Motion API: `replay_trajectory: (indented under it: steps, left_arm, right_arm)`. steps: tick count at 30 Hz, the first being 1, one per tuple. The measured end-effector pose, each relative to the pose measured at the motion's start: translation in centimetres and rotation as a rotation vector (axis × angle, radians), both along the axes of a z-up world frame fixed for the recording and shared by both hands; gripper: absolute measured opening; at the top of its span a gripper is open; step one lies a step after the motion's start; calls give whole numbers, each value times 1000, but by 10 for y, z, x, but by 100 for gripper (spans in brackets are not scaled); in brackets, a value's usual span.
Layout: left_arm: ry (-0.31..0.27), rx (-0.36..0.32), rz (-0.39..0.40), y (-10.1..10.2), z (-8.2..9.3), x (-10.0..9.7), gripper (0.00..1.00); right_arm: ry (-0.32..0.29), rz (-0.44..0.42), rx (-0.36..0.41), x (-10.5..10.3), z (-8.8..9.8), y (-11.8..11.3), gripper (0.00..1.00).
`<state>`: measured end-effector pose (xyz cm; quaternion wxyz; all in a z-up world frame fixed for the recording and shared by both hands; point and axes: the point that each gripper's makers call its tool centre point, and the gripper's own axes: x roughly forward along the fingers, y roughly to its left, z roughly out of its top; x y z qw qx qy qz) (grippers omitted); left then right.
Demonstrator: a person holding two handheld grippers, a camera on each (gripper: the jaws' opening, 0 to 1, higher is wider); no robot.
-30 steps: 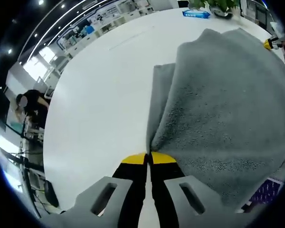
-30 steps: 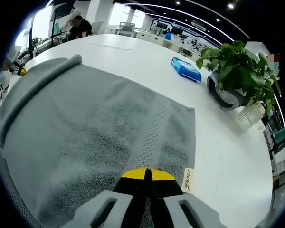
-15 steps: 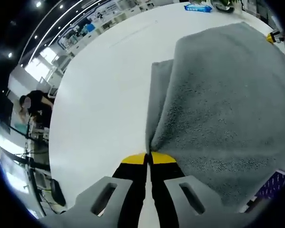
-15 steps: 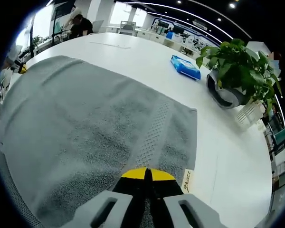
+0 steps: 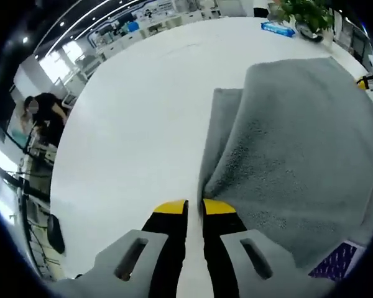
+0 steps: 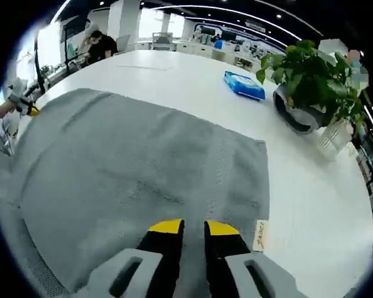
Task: Open the folded towel by lifting each exposed corner and separating the folded layers until the towel lies flat within the target outline without major curled edges
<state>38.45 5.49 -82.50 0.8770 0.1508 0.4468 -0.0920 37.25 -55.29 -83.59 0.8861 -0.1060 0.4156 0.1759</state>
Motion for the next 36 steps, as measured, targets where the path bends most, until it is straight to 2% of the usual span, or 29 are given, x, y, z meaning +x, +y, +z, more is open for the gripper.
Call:
replay_trajectory:
  steps: [2,3,6,8,10,11,12,15,20,23,24,27,28,30,33,36]
  left_arm:
    - [-69,-30,-27,-8,14,10,7]
    - [-99,-59,-47,-15,23,17,7]
    - [-146,-99,-91,-33,38,33,5]
    - [-143,-136,-99,-44,38,45,3]
    - [-118,-178,-98,-56,32,56,0]
    - [-115,-196,-98,-61,29,62,0]
    - [-108,-210,-94,-67,25,70,0]
    - [-74,-177,-147,-81,15,82,0]
    - [-22,-158,-203,-104,-1,102,0]
    - [12,-137,-227,-112,-12,109,0]
    - [24,-120,-230,-111,-15,110,0]
    - [44,-65,-258,-107,-23,111,0]
    - [15,-95,-244,-109,-19,117,0]
    - [22,-112,-229,-105,-18,118,0]
    - [-4,-74,-233,-93,-17,122,0]
    - [-5,-80,-218,-84,-17,126,0]
  right_arm:
    - [22,51,4,-14,4,17,13]
    - [52,107,7,-26,3,32,13]
    - [143,201,20,-55,-3,67,11]
    - [189,267,17,-70,-6,88,6]
    - [178,306,14,-75,-2,106,5]
    - [181,337,19,-78,-2,115,0]
    - [187,354,22,-81,-2,120,0]
    - [216,338,22,-89,-8,125,0]
    - [215,312,12,-94,-11,126,0]
    - [261,346,-65,-101,-19,118,0]
    - [239,345,-59,-98,-19,121,0]
    - [240,336,-58,-97,-18,121,0]
    - [235,332,-61,-97,-18,121,0]
    - [233,330,-67,-97,-18,121,0]
    - [227,336,-77,-97,-18,121,0]
    - [219,347,-93,-97,-18,122,0]
